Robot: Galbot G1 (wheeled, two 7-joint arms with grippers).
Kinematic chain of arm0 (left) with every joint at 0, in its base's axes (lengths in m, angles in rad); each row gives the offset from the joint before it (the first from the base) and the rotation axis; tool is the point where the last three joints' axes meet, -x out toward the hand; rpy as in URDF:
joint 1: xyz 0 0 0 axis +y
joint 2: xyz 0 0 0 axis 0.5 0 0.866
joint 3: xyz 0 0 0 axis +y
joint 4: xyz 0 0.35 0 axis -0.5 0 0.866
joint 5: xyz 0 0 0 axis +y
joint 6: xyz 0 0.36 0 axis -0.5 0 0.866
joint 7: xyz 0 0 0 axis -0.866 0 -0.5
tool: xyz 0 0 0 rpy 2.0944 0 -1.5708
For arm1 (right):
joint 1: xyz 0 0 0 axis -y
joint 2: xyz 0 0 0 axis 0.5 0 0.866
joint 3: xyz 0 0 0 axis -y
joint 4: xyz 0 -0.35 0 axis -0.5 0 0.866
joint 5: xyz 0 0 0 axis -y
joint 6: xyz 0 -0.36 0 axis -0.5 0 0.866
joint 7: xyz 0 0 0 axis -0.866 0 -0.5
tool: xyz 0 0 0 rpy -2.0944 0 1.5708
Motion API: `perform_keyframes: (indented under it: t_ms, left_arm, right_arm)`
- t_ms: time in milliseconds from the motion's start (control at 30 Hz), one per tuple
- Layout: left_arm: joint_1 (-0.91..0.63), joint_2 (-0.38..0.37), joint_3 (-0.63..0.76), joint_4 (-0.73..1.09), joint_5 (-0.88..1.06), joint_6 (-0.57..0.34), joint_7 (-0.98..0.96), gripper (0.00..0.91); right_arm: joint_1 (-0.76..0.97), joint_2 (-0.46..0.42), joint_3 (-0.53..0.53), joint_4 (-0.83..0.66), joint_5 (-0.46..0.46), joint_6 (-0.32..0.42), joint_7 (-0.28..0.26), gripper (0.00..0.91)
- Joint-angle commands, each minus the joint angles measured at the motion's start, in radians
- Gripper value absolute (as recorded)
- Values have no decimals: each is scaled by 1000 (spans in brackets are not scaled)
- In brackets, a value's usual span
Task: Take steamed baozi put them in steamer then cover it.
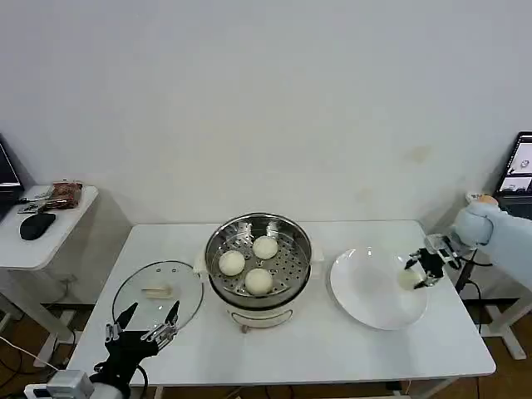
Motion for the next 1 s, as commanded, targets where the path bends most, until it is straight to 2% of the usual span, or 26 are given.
perform_keyframes:
  t_ms: [33, 200, 300, 467, 833, 1000]
  left_arm:
    - [4, 4, -7, 5, -1, -2, -4, 907]
    - [-1, 8, -6, 13, -2, -3, -7, 907]
    - [-3, 16, -5, 18, -2, -5, -11, 907]
    - [-15, 23, -3, 27, -5, -6, -19, 907]
    - [-52, 40, 12, 45, 5, -4, -30, 907]
    - [-62, 43, 16, 45, 3, -3, -31, 907]
  right_arm:
    - [379, -10, -339, 244, 269, -78, 31, 625]
    - [530, 43, -454, 324, 398, -121, 62, 625]
    - [628, 103, -523, 366, 471, -153, 86, 625]
    - [690, 189, -565, 412, 599, -201, 114, 635]
    - [730, 327, -601, 439, 782, -278, 167, 635]
    - [719, 428, -591, 407, 856, -325, 189, 635]
